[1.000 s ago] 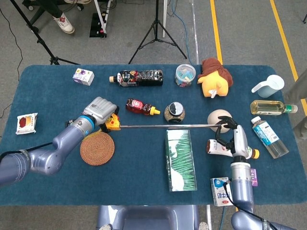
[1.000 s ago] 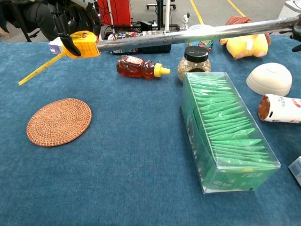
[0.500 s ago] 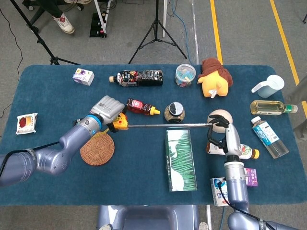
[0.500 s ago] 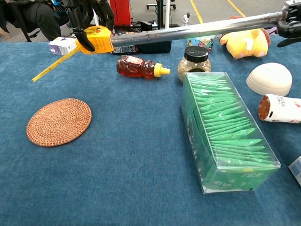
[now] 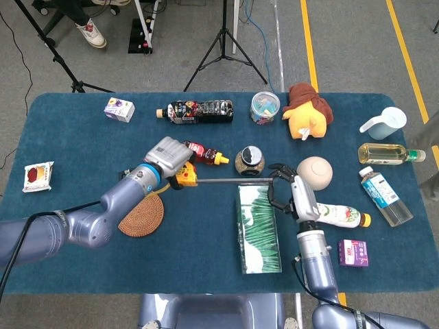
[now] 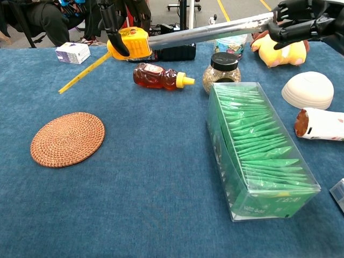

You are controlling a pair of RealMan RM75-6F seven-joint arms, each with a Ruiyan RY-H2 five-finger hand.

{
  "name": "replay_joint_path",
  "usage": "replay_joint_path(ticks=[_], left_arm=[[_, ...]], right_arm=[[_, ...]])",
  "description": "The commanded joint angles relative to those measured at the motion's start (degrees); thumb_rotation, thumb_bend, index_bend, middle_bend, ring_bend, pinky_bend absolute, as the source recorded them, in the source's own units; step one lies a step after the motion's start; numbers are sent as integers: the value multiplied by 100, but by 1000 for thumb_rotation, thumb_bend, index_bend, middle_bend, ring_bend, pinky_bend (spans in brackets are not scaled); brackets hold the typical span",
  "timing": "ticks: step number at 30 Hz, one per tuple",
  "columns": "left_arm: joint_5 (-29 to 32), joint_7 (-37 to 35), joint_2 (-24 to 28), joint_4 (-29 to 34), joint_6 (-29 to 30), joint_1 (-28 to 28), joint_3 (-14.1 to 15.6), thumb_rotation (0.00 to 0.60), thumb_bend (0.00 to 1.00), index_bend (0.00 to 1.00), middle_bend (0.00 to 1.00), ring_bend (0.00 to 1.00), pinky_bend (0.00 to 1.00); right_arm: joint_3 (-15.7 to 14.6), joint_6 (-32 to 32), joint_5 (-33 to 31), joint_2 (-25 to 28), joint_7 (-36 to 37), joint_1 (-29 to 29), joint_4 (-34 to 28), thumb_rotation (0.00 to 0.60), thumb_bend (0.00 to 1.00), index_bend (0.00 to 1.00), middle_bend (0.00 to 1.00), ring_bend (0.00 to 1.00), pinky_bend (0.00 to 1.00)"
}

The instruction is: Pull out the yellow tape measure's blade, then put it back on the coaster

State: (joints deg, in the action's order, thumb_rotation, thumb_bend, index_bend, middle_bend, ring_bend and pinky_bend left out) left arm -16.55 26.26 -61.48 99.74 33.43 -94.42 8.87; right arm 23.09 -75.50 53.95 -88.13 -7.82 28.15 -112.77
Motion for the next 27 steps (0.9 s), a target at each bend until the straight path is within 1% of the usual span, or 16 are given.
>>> replay_joint_path(ticks=[1,4,6,12,20,27], left_arm=[[-4,-6,16,12,-3,-4,8,584,337,606,524,528,537],[-27,-30,40,18,-3,9,16,584,337,606,524,528,537],[-48,-44,46,12,-9,22,20,588,338,606,523,528,537],[-118,-79,66,9,-19,44,16,588,338,606,524,528,537],[-176,-106,93,23,1,86,46,587,337,606,524,528,537],[-279,-148,173,126,112,199,68,588,337,606,524,528,537]], right_arm=[[-8,26,27,57,-95,41,29,578,524,333,186,146,210],[-22,89,15,189,-172,60,58,577,477,229,157,118,198],[-55,131,42,275,-205,61,91,576,410,157,133,97,188],[-170,329,153,596,-301,79,124,562,249,51,90,63,166],[-358,594,405,1081,-471,125,140,548,194,28,77,52,156],[-500,648,567,1302,-599,135,218,549,193,30,84,52,156]])
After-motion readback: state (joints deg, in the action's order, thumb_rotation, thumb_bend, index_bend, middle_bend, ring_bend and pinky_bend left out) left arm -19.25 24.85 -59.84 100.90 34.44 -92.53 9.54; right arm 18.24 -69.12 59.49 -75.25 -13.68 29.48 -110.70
